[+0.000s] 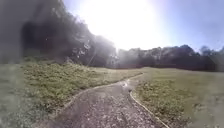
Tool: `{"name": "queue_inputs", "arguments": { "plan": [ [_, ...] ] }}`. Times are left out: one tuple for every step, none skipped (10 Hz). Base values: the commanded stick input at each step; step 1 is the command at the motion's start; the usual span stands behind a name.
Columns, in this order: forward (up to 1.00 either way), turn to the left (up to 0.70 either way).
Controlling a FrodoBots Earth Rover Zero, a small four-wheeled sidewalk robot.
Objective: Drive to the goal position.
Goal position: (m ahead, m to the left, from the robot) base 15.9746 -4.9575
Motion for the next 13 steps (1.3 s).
{"name": "queue_inputs", "arguments": {
  "plan": [
    [0.5, 0.0],
    [0.5, 0.0],
    [0.5, 0.0],
    [0.5, 0.0],
    [0.5, 0.0],
    [0.5, 0.0],
    [0.5, 0.0],
    [0.5, 0.0],
    [0.5, 0.0],
    [0.5, 0.0],
    [0.5, 0.0],
    [0.5, 0.0],
    [0.5, 0.0]
  ]
}}
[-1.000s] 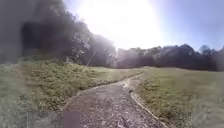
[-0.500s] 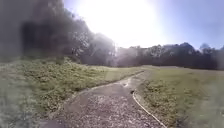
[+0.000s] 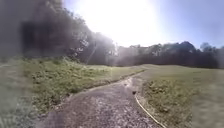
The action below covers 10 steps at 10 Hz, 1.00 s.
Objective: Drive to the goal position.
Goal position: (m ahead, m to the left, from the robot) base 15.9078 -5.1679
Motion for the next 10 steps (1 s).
{"name": "queue_inputs", "arguments": {
  "plan": [
    [0.5, 0.0],
    [0.5, 0.0],
    [0.5, 0.0],
    [0.5, 0.0],
    [0.5, 0.0],
    [0.5, 0.0],
    [0.5, 0.0],
    [0.5, 0.0],
    [0.5, 0.0],
    [0.5, 0.0]
  ]
}}
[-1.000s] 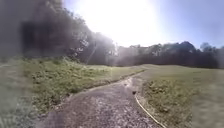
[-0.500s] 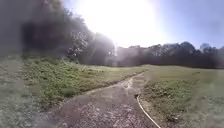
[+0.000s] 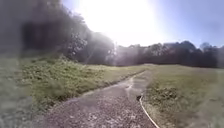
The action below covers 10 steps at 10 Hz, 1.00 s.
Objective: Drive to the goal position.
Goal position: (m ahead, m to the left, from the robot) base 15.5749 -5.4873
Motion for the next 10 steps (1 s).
{"name": "queue_inputs", "arguments": {
  "plan": [
    [0.5, 0.0],
    [0.5, 0.0],
    [0.5, 0.0],
    [0.5, 0.0],
    [0.5, 0.0],
    [0.5, 0.0],
    [0.5, 0.0],
    [0.5, 0.0],
    [0.5, 0.0],
    [0.5, 0.0]
  ]
}}
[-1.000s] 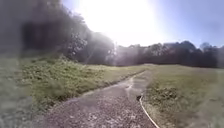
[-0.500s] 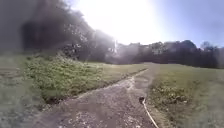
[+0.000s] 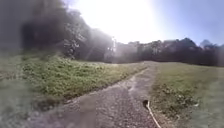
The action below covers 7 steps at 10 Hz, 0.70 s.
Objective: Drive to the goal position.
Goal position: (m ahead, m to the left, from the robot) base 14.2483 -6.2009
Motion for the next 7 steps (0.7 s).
{"name": "queue_inputs", "arguments": {
  "plan": [
    [0.5, 0.0],
    [0.5, 0.0],
    [0.5, 0.0],
    [0.5, 0.0],
    [0.5, 0.0],
    [0.5, 0.0],
    [0.5, 0.0]
  ]
}}
